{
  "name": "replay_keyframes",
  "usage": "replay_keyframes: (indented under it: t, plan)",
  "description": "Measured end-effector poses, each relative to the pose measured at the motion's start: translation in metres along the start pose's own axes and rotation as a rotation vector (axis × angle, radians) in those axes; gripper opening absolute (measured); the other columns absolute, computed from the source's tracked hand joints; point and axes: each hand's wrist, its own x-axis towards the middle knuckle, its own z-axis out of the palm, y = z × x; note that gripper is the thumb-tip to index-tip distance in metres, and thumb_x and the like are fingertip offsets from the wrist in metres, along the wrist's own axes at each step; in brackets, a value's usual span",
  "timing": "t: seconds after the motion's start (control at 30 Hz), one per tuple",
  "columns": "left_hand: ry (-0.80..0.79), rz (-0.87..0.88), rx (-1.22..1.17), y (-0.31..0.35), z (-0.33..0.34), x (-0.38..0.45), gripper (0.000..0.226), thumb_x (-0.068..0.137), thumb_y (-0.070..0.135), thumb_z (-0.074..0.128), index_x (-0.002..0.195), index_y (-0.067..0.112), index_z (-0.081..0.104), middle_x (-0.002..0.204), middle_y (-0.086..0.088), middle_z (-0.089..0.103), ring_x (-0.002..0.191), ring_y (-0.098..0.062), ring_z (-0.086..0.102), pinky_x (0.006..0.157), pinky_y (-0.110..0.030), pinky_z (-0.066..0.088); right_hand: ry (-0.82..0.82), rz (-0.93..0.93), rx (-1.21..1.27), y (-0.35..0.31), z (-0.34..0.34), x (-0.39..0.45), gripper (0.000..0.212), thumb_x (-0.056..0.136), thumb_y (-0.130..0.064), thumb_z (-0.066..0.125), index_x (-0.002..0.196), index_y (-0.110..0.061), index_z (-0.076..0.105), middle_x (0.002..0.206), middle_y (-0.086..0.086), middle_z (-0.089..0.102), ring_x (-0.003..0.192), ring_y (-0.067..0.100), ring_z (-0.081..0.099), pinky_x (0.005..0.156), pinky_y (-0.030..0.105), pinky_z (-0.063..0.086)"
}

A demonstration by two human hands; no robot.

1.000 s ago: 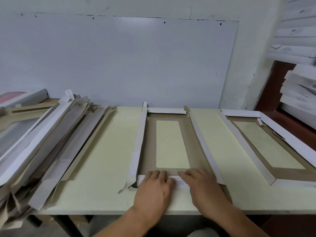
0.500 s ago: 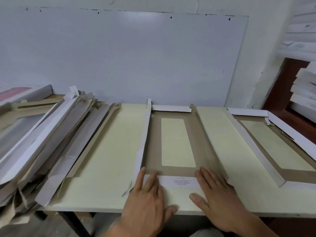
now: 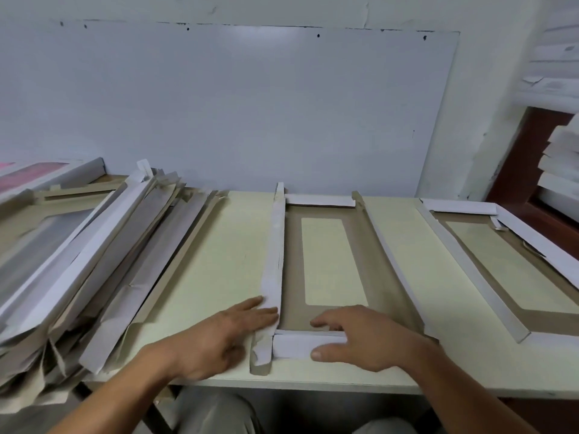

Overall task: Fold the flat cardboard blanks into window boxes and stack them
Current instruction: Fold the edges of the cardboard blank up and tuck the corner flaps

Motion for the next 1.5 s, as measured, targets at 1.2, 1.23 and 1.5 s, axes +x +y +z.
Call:
replay_keyframes:
  t: [1.2, 1.23, 1.5]
  plan:
    - [0.330, 0.010, 0.446, 0.044, 0.053, 0.041, 0.017, 0.101, 0.022, 0.038, 0.091, 0.016, 0.050, 0.099, -0.003, 0.049, 0.091, -0.025, 0.046, 0.080, -0.035, 0.047, 0.910, 0.253, 0.092, 0.059, -0.012, -0.074, 0.017, 0.092, -0.025, 0.065, 0.077, -0.027, 0.059, 0.069, -0.010, 0.059, 0.064, 0.007, 0.057, 0.058, 0.028, 0.047]
    - [0.337, 0.017, 0.458, 0.044, 0.052, 0.042, 0.015, 0.100, 0.021, 0.040, 0.089, 0.016, 0.050, 0.097, -0.003, 0.050, 0.089, -0.025, 0.047, 0.078, -0.035, 0.048, 0.858, 0.339, 0.068, 0.071, -0.019, -0.075, 0.009, 0.093, -0.030, 0.063, 0.086, -0.028, 0.058, 0.075, -0.012, 0.059, 0.067, 0.005, 0.057, 0.061, 0.029, 0.048]
    - [0.358, 0.022, 0.501, 0.046, 0.054, 0.041, 0.020, 0.102, 0.024, 0.037, 0.090, 0.017, 0.050, 0.097, -0.003, 0.051, 0.090, -0.025, 0.048, 0.080, -0.034, 0.047, 0.233, 0.527, -0.081, 0.090, -0.022, -0.072, 0.030, 0.097, -0.055, 0.047, 0.110, -0.035, 0.030, 0.078, -0.008, 0.058, 0.065, 0.006, 0.057, 0.056, 0.018, 0.041]
